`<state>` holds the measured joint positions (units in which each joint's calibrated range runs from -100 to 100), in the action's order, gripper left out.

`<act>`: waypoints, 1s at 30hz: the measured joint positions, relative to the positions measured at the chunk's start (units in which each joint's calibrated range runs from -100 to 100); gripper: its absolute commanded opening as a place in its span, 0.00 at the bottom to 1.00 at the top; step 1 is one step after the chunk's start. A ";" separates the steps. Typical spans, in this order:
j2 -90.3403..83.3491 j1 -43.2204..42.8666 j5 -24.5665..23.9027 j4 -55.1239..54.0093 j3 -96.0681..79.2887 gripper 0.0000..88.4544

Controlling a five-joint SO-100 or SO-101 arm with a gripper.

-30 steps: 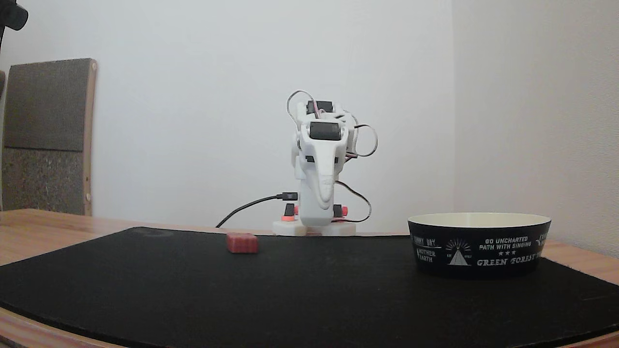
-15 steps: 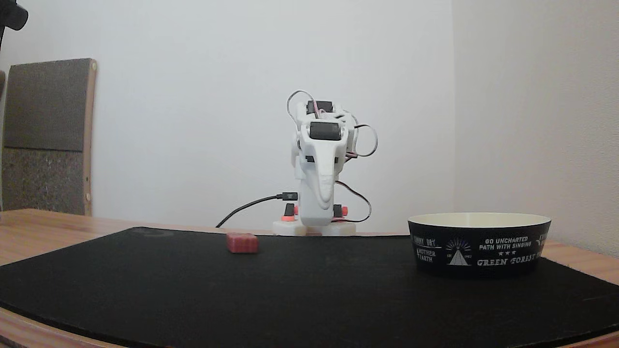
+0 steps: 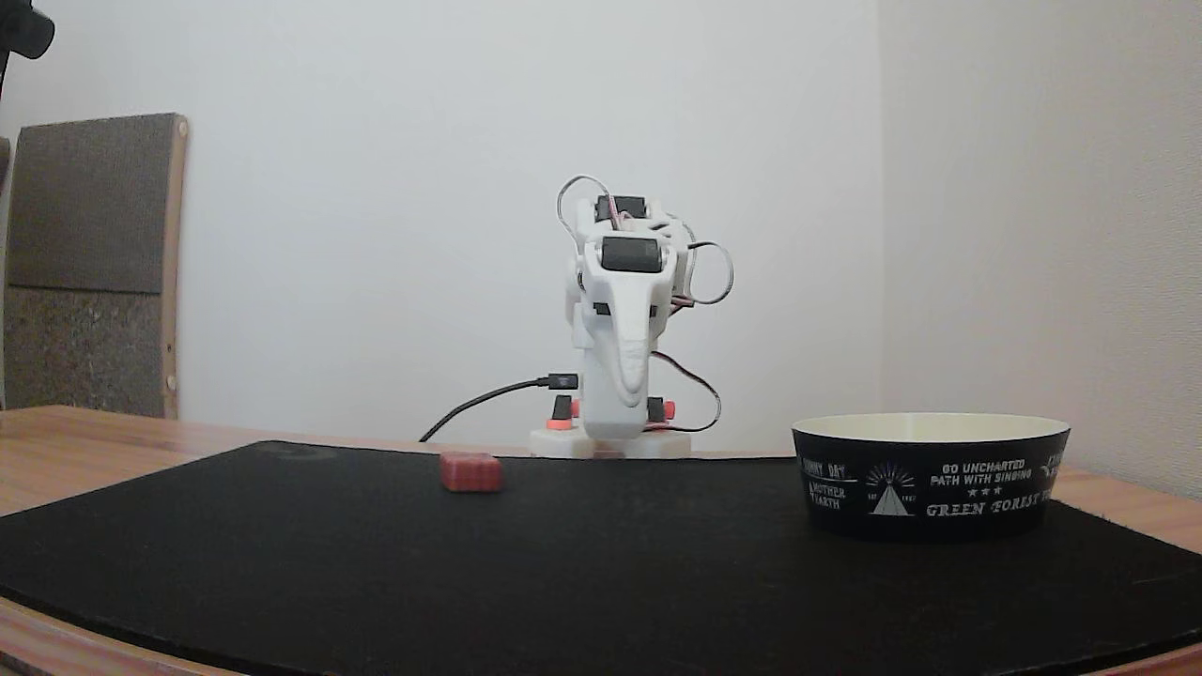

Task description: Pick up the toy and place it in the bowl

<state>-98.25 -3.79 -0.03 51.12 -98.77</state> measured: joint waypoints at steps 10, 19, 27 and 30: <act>0.00 0.00 0.00 0.08 0.00 0.13; 0.00 0.00 0.00 0.08 0.00 0.44; 1.25 2.83 -0.67 -0.08 0.38 0.44; 10.66 7.24 -7.36 0.08 8.12 0.44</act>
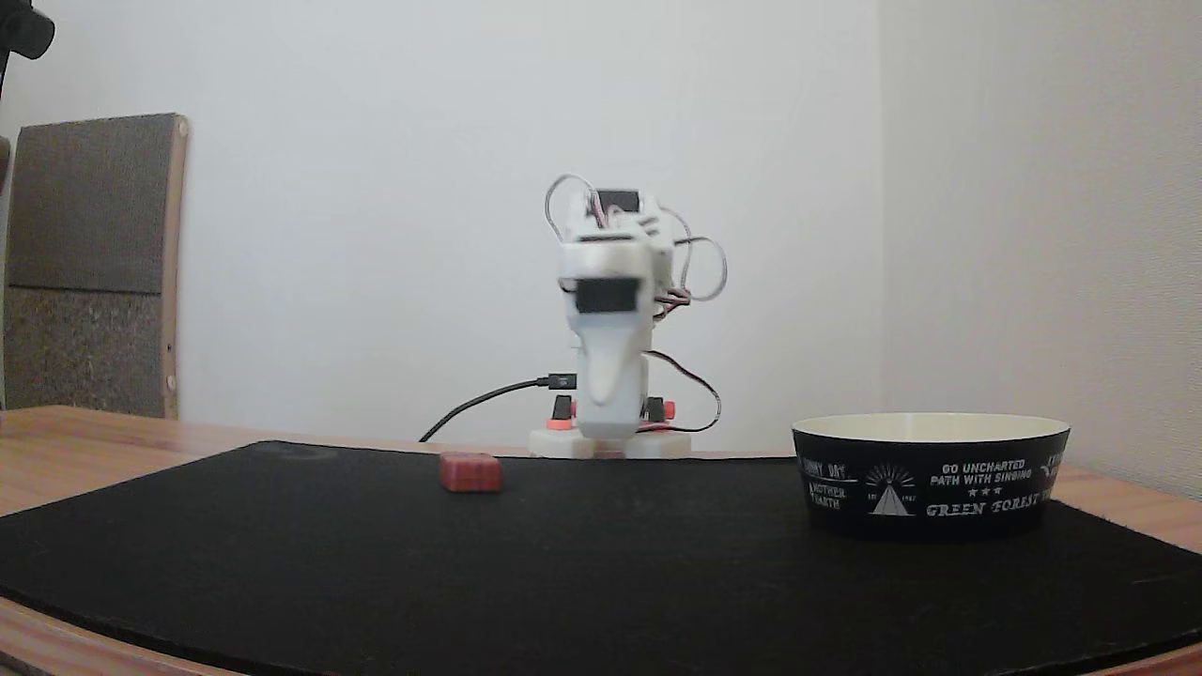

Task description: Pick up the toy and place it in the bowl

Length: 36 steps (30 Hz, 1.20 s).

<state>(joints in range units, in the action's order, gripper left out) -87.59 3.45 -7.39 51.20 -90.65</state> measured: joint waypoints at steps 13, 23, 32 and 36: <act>57.79 6.49 -6.07 12.16 42.61 0.44; 81.18 8.91 -13.28 20.18 55.17 0.44; 83.26 18.48 -13.38 20.43 55.36 0.44; 83.26 18.81 -13.44 20.43 55.36 0.44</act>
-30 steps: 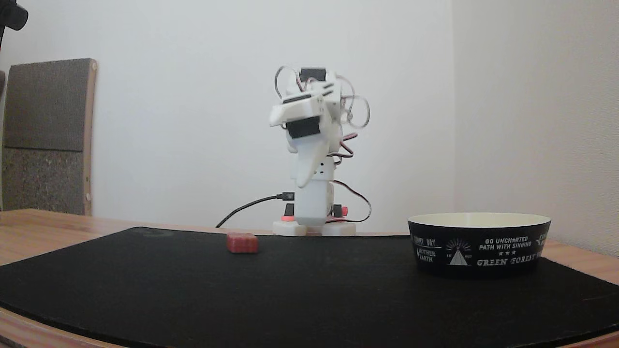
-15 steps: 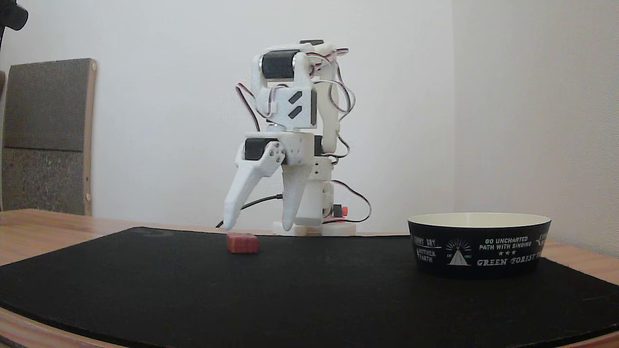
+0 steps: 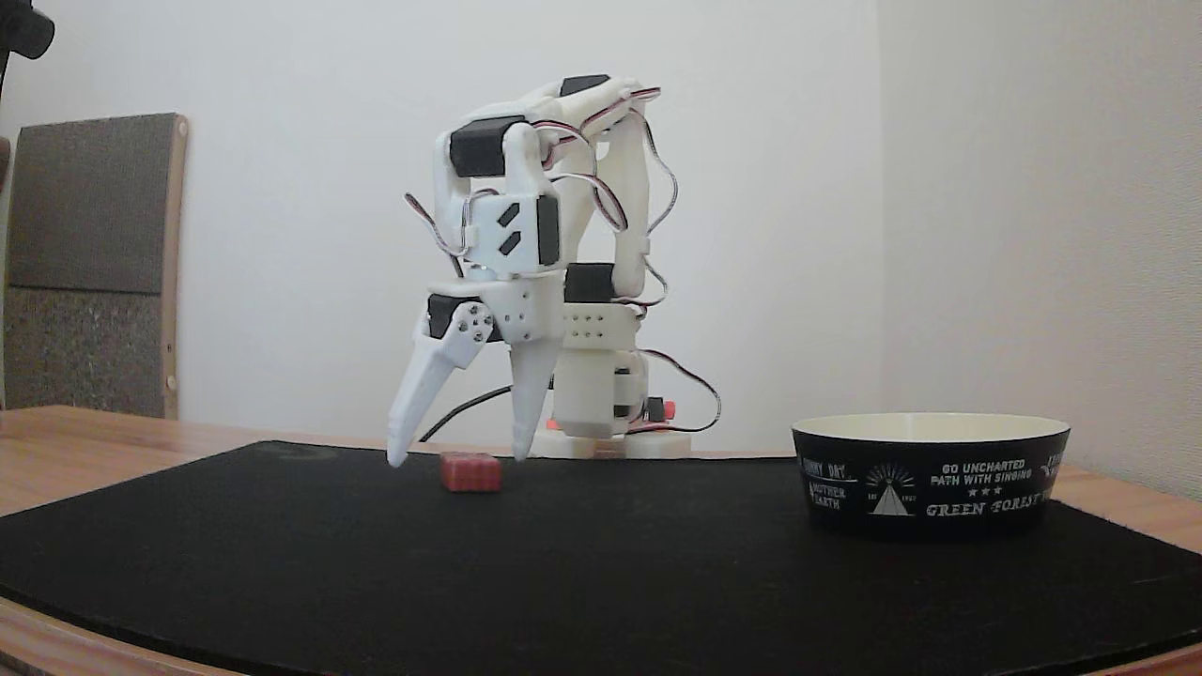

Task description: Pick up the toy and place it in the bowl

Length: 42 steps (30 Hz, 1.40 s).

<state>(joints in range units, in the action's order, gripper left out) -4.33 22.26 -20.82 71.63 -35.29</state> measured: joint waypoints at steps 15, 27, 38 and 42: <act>0.00 -0.08 -3.81 -3.46 0.19 0.44; 1.08 -0.08 -4.07 -6.67 0.09 0.06; 1.50 -0.08 -3.81 -7.68 0.19 0.03; 0.83 -4.33 -0.41 -9.12 2.46 0.03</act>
<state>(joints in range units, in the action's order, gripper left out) -3.50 17.94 -21.24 62.52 -32.83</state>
